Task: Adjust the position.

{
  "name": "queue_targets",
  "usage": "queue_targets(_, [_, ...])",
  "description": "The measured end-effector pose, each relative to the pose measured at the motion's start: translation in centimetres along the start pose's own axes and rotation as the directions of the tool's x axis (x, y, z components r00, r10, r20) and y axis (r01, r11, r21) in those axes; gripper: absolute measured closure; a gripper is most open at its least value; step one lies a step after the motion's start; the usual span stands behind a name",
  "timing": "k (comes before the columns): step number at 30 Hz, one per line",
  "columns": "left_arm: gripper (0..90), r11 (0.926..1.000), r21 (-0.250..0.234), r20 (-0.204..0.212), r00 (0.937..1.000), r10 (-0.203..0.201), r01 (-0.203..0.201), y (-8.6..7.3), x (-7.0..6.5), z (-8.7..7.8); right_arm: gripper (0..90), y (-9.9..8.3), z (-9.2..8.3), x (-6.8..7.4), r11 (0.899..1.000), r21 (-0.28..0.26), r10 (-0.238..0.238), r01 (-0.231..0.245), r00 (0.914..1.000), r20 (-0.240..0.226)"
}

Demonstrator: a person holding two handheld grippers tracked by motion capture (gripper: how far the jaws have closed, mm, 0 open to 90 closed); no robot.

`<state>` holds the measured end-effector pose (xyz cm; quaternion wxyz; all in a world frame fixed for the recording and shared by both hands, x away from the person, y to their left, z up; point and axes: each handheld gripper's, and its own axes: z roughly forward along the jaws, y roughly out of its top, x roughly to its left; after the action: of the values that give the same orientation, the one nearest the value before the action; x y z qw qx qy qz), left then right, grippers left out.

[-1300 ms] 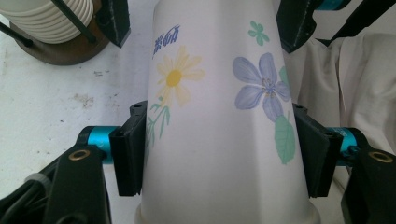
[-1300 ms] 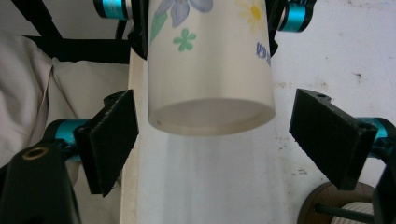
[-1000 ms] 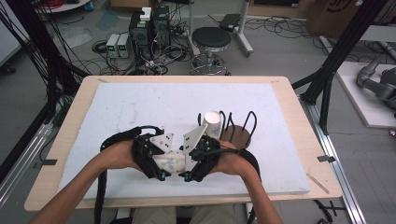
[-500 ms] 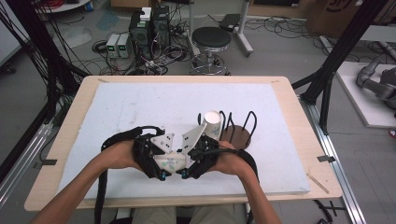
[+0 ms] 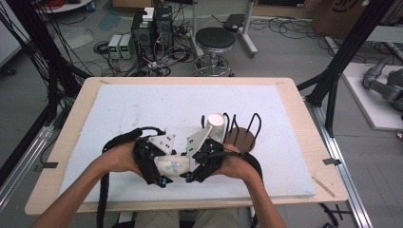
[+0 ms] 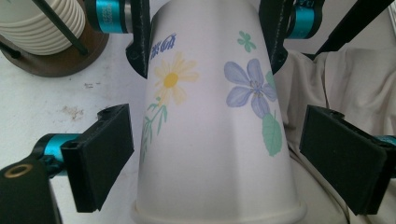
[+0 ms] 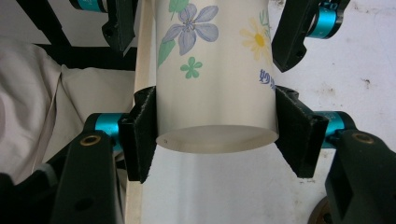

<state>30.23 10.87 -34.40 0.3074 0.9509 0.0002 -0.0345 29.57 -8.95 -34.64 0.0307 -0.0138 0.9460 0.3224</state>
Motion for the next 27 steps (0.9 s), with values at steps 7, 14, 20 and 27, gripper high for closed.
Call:
queue_targets(7, [9.9,0.9999,-0.016,-0.010,1.0000,-0.002,0.002,0.0,0.0,-0.2,37.5,-0.1,0.0,0.0,1.000,-0.005,0.000,0.000,1.0000,0.003])
queue_targets(14, [10.3,0.9830,-0.183,-0.020,0.9998,-0.004,0.001,-0.6,-0.3,-1.5,37.4,-0.9,-0.2,0.1,0.999,-0.044,0.007,-0.007,0.9999,0.014])
queue_targets(20, [10.3,0.9595,-0.282,-0.055,0.9983,-0.021,0.005,-1.2,-0.3,-2.7,37.4,-1.7,-0.3,0.2,0.995,-0.101,0.024,-0.023,0.9997,0.009])
queue_targets(27, [10.3,0.9279,-0.373,-0.076,0.9968,-0.022,-0.008,-2.4,-0.5,-3.2,37.3,-2.4,-0.5,0.4,0.988,-0.151,0.038,-0.035,0.9991,0.017])
